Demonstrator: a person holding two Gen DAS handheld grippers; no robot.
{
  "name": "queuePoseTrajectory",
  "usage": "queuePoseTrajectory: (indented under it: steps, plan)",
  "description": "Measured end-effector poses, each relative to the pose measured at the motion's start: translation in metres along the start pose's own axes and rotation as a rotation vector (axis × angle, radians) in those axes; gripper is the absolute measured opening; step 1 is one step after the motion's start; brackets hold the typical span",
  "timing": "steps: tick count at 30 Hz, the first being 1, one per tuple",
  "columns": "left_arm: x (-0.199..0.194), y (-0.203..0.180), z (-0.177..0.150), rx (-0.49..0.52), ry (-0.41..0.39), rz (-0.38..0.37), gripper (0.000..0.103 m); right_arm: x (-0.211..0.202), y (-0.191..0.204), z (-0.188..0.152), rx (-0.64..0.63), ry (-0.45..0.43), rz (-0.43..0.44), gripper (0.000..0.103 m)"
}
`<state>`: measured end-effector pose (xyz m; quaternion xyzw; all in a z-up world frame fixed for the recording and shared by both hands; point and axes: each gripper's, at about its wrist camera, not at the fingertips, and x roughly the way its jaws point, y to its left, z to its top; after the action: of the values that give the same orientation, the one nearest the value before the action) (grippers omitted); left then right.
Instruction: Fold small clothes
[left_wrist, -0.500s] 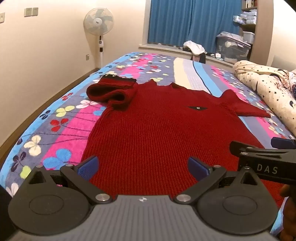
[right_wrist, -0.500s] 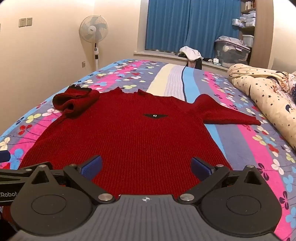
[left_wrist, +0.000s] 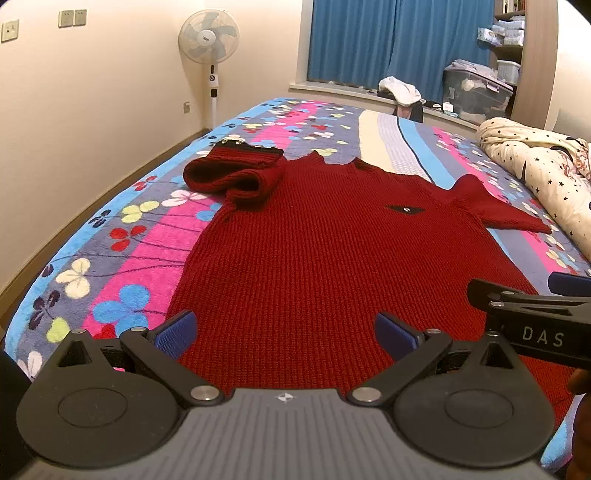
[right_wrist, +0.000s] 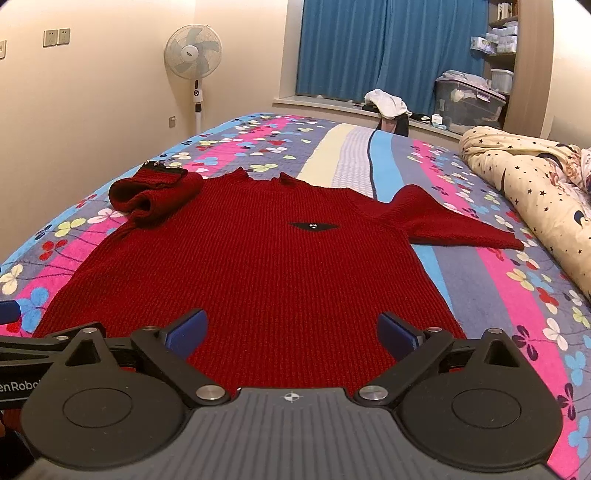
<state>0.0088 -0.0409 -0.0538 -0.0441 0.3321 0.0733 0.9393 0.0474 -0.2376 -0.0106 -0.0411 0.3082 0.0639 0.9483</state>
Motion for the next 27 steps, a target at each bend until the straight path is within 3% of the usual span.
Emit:
queuePoseTrajectory:
  steps: [27]
  plan:
    - [-0.0002, 0.0000, 0.0002, 0.001, 0.000, 0.002, 0.102, 0.0009, 0.0032, 0.0031, -0.021, 0.024, -0.013, 0.098]
